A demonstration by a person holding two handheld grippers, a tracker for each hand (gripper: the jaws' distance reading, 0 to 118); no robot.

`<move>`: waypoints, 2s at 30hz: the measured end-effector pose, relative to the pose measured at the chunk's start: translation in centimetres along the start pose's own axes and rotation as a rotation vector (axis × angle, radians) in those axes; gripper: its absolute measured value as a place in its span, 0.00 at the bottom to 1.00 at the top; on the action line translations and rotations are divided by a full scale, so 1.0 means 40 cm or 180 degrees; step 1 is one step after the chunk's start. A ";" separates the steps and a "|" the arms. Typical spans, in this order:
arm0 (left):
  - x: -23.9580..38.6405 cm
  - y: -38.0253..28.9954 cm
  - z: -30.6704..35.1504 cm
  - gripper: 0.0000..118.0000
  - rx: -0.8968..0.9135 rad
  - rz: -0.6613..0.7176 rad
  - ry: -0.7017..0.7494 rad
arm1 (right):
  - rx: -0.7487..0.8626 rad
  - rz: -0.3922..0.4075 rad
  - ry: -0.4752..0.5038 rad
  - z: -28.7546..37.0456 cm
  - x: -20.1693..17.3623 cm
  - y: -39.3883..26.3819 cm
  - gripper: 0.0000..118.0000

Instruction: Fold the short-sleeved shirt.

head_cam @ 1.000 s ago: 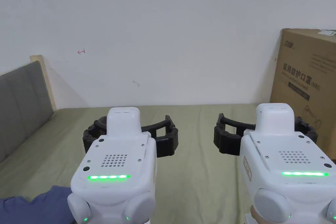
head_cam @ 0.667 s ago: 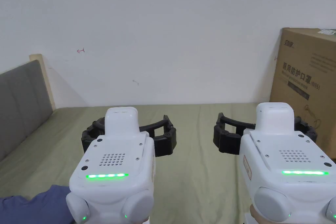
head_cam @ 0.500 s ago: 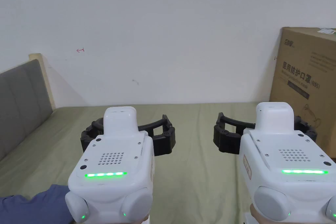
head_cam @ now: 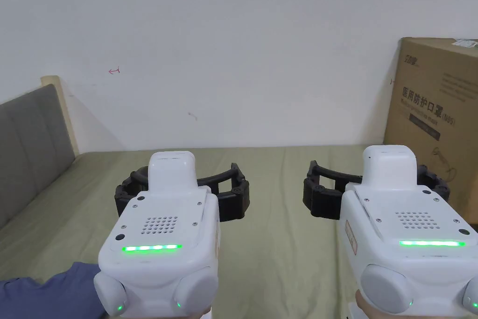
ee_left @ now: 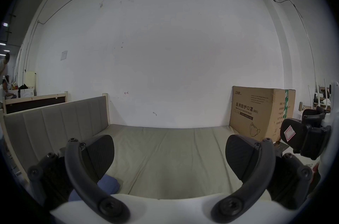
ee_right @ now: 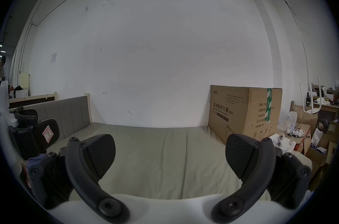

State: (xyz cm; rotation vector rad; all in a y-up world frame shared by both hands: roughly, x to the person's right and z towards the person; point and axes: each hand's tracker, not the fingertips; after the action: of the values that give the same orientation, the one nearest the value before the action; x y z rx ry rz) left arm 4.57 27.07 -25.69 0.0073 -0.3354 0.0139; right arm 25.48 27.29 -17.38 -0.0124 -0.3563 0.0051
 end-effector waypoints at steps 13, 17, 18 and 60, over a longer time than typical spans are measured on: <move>0.001 -0.007 0.000 1.00 -0.0015 -0.0018 0.0006 | -0.0061 -0.0023 0.0000 -0.003 0.003 -0.016 0.99; -0.001 -0.009 -0.001 1.00 -0.0032 -0.0003 0.0012 | -0.0078 -0.0042 -0.0002 -0.005 0.004 -0.014 0.99; -0.001 -0.010 -0.001 1.00 -0.0034 -0.0005 0.0014 | -0.0076 -0.0050 -0.0001 -0.005 0.004 -0.014 0.99; 0.000 0.004 -0.005 1.00 -0.0028 0.0015 -0.0052 | -0.0100 -0.0051 -0.0041 -0.009 0.015 -0.003 0.99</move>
State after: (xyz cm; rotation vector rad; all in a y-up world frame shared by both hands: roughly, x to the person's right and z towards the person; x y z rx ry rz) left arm 4.66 27.24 -25.88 -0.0019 -0.3518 0.0170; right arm 26.17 27.16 -17.51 -0.0405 -0.3694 -0.0162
